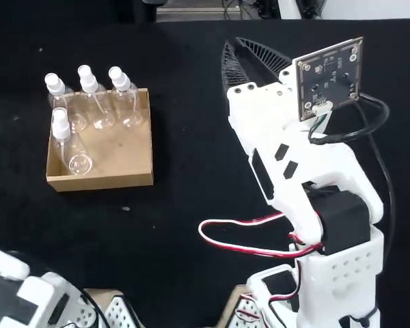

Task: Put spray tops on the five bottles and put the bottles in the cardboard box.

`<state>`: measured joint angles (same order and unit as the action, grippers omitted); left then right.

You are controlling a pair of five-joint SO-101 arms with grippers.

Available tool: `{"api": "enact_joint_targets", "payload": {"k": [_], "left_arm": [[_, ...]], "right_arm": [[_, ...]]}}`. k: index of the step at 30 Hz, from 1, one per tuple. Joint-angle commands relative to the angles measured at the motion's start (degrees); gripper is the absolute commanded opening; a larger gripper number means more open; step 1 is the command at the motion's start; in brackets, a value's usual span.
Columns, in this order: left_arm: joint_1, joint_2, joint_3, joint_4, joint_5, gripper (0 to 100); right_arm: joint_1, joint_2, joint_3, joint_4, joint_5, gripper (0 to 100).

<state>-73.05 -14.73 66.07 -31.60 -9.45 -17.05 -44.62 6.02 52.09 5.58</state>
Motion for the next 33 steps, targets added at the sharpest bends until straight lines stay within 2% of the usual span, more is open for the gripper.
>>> {"api": "enact_joint_targets", "payload": {"k": [1,5,12,23,33], "left_arm": [[0.66,3.96,-3.91,-10.20,0.62,34],[1.71,10.29,-3.74,-19.08,0.18,34],[2.24,19.96,-7.52,-26.37,0.09,34],[2.68,29.89,-17.45,-26.73,0.09,34],[4.79,31.21,-18.86,-26.46,0.09,34]], "right_arm": [[-0.97,0.48,-1.01,-1.67,0.35,1.1],[-0.97,0.48,-1.01,-1.67,0.35,1.1],[-0.97,0.48,-0.92,-1.67,0.35,1.1],[-0.97,0.48,-0.92,-1.76,0.35,1.1],[-0.97,0.48,-0.92,-1.76,0.35,1.1]]}}
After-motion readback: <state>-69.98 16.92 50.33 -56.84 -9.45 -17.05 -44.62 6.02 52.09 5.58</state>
